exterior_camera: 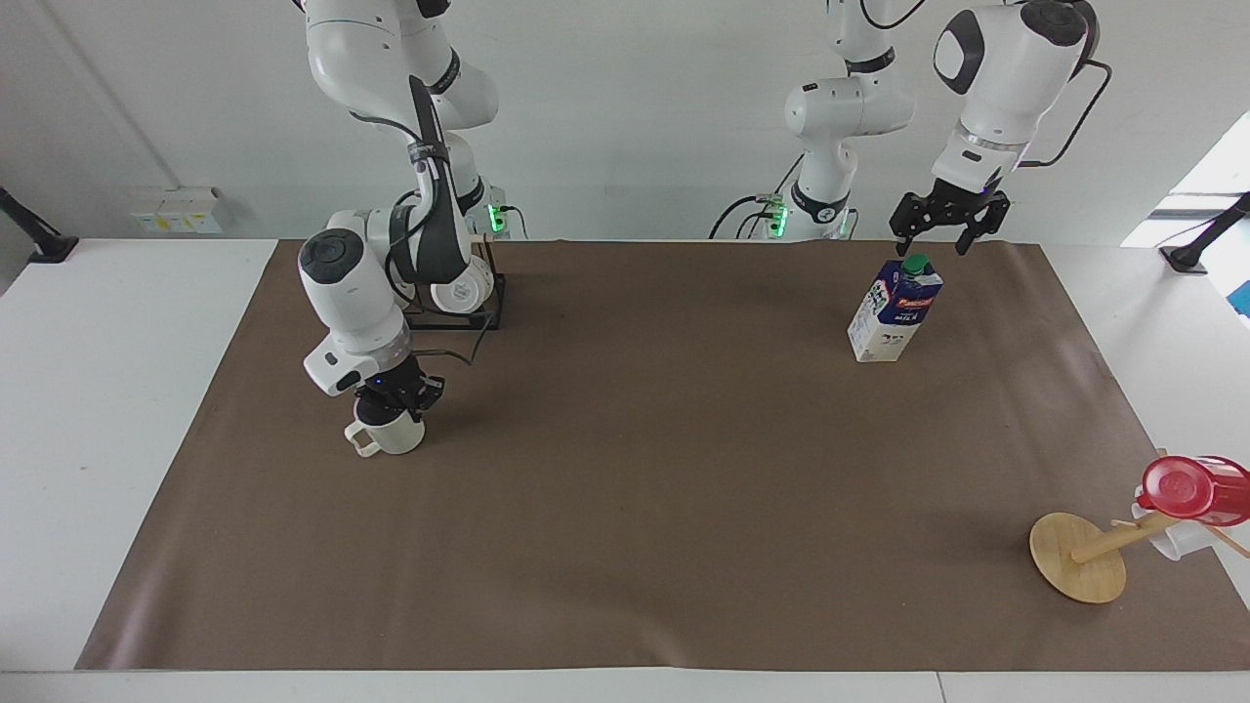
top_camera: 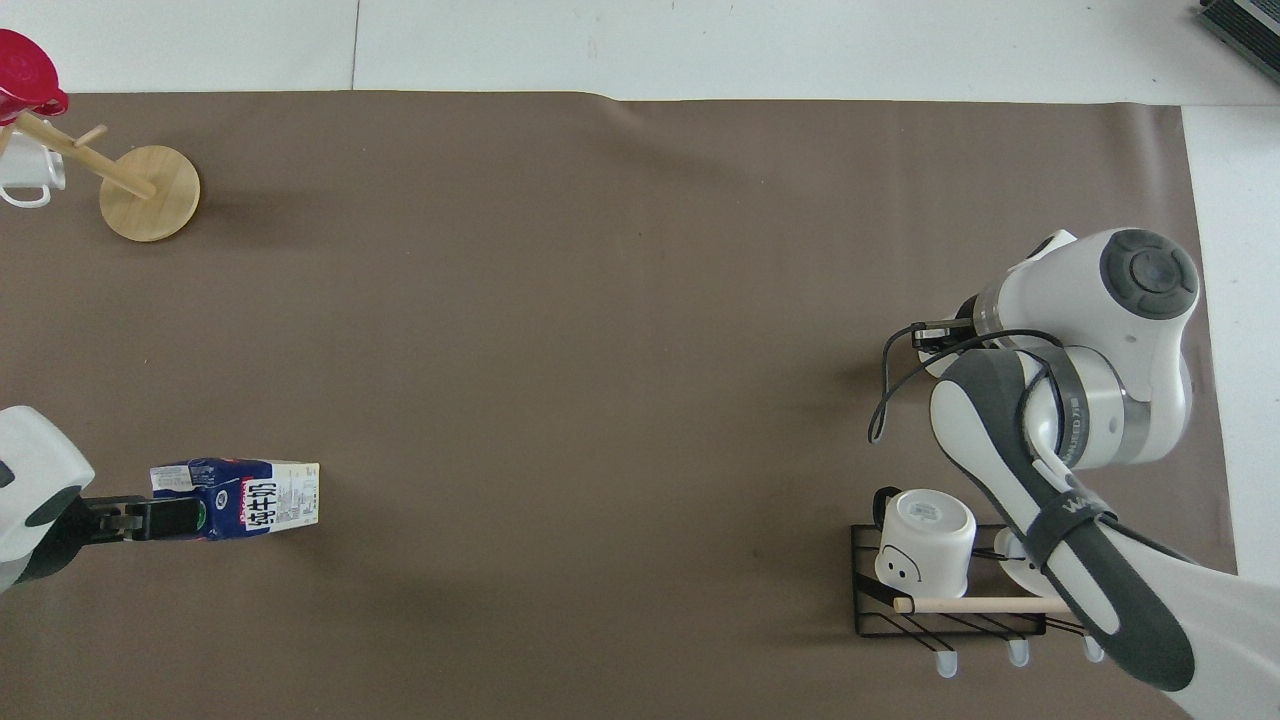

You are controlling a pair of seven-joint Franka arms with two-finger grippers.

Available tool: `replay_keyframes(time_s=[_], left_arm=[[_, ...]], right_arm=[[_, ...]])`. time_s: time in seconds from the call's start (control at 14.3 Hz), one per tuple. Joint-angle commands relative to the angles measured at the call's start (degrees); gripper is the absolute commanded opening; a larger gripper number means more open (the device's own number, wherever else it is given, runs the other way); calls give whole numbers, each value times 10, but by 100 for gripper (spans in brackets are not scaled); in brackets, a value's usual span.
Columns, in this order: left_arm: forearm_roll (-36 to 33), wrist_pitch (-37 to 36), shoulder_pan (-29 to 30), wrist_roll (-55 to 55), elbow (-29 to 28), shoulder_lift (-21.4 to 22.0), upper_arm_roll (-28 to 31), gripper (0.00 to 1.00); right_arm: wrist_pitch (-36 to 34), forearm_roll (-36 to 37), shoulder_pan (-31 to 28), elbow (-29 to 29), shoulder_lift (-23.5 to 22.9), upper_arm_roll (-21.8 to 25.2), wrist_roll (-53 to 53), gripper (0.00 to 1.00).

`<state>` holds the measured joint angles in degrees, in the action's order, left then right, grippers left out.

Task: Place cup and milk on table
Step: 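Lift the white mug with the right gripper toward the table center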

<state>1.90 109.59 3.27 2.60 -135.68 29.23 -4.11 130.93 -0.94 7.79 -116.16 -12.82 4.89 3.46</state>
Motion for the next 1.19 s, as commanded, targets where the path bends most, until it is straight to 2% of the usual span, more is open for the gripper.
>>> replay_keyframes(time_s=[0.0, 0.28, 0.49, 0.63, 1.12], left_arm=[[10, 35, -4, 7, -36, 26, 2, 100], [10, 60, -5, 8, -47, 25, 1, 100], [10, 75, -13, 6, -57, 24, 1, 100], [10, 78, -14, 3, -61, 22, 0, 100], [10, 79, -21, 9, -65, 20, 0, 100]], right_arm=[[13, -13, -7, 12, -8, -4, 4, 0], [-5, -17, -1, 38, 2, -4, 9, 0], [-79, -11, 9, 58, 22, -5, -13, 0], [-126, -12, 33, 92, 23, -5, -6, 0], [-148, -9, 147, 106, 24, -5, 167, 0]])
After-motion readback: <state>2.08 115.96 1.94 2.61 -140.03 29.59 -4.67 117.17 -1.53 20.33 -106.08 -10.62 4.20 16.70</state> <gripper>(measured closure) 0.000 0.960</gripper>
